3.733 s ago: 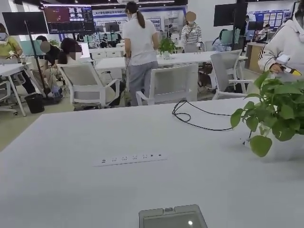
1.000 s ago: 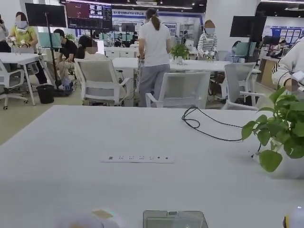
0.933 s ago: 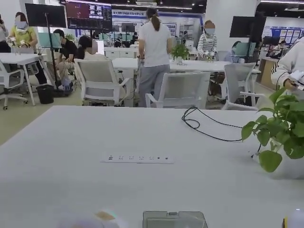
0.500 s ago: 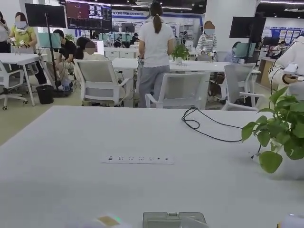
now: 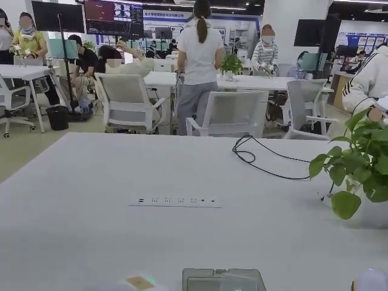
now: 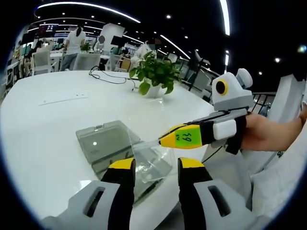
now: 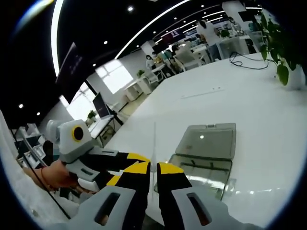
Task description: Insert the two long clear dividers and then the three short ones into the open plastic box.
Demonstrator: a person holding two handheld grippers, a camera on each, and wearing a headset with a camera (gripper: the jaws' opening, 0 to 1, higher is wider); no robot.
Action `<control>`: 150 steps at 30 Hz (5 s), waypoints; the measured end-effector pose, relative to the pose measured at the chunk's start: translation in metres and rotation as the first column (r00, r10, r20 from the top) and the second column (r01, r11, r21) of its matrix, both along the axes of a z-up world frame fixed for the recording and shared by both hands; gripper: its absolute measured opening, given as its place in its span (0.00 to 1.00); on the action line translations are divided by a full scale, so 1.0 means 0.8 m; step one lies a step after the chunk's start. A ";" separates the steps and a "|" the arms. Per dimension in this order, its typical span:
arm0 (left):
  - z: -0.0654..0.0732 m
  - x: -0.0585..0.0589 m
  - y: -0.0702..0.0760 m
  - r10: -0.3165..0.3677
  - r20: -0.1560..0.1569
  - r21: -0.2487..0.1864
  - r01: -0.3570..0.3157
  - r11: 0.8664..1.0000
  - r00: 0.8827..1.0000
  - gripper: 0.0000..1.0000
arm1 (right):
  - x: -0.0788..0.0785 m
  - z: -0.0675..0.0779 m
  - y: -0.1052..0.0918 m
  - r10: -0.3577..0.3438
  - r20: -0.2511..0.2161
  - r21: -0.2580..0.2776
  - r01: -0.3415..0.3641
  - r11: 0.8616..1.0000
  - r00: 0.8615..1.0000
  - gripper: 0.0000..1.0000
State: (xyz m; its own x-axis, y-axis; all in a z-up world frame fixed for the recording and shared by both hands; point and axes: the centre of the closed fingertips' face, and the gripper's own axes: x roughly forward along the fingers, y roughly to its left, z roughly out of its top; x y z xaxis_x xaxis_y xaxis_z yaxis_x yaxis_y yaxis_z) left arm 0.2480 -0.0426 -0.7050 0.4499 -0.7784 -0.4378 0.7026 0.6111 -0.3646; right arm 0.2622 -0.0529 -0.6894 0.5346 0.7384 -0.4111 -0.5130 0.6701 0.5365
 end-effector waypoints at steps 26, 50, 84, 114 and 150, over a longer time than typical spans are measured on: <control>-0.019 -0.013 0.034 -0.116 0.067 0.054 0.113 0.992 0.991 0.56 | 0.028 -0.005 -0.040 -0.009 -0.087 -0.073 0.003 0.997 0.996 0.07; -0.049 -0.031 0.052 -0.328 0.138 0.141 0.310 0.940 0.934 0.95 | 0.038 -0.042 -0.065 -0.098 -0.368 -0.253 0.002 0.968 0.924 0.07; -0.060 -0.030 0.056 -0.370 0.131 0.092 0.361 0.928 0.920 0.91 | 0.019 -0.134 -0.061 -0.217 -0.612 -0.370 -0.032 0.928 0.761 0.07; -0.061 -0.029 0.054 -0.365 0.125 0.073 0.358 0.931 0.923 0.89 | 0.023 -0.142 -0.056 -0.224 -0.570 -0.427 -0.052 0.903 0.791 0.07; -0.057 -0.024 0.061 -0.325 0.112 0.085 0.316 0.945 0.939 0.89 | 0.026 -0.170 -0.037 -0.126 -0.516 -0.371 -0.089 0.924 0.847 0.11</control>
State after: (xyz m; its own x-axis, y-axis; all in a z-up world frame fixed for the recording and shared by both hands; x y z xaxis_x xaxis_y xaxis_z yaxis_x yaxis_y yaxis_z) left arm 0.2288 0.0062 -0.7508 0.2347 -0.8621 -0.4490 0.9019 0.3654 -0.2303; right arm 0.2827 -0.0824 -0.8257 0.1724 0.4675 -0.8670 -0.2131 0.8771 0.4305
